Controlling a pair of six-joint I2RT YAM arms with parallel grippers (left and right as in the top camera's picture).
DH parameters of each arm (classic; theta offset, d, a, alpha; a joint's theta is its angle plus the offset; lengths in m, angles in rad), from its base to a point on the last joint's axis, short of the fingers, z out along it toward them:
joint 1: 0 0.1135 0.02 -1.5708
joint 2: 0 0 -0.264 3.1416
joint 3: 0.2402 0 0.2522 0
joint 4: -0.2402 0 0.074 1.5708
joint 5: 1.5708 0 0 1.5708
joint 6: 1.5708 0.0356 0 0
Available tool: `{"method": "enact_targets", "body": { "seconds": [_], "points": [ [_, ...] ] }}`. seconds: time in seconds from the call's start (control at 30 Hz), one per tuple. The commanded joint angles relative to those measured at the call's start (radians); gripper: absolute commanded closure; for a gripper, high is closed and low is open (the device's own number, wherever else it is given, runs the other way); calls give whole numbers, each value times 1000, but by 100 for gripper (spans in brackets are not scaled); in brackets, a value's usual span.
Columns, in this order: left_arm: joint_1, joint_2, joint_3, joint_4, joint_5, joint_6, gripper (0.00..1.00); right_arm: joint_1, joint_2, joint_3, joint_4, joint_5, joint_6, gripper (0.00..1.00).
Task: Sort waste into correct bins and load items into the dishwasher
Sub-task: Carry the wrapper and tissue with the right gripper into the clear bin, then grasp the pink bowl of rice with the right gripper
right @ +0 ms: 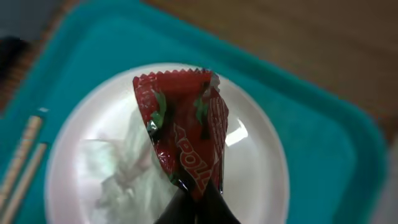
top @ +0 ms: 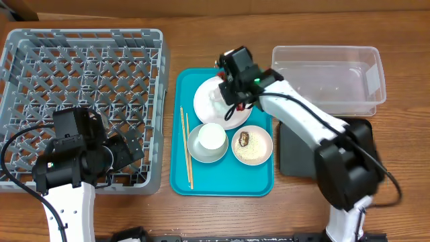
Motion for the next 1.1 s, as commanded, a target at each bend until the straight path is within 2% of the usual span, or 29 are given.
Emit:
{"method": "enact_targets", "body": {
  "seconds": [0.0,0.23,0.5,0.63,0.83,0.97,1.03,1.07],
  "points": [
    [5,3,21,-2,-7,21,0,-20,-186,23,-51,10,11,96],
    [5,3,21,-3,-6,20,0,-198,-248,23,-217,143,107,96],
    [5,3,21,-3,-6,20,0,-434,-248,23,-143,137,112,96],
    [5,3,21,-3,-6,20,0,-487,-244,23,-137,137,112,96],
    [5,3,21,-4,-6,20,0,-491,-235,20,-144,137,111,96],
    [5,3,21,-4,-6,20,0,-491,-235,20,-147,137,111,89],
    [5,3,21,-5,-6,20,0,-491,-235,20,-147,137,111,80],
    [5,3,21,-5,-6,20,0,-491,-235,20,-148,137,111,67]
  ]
}}
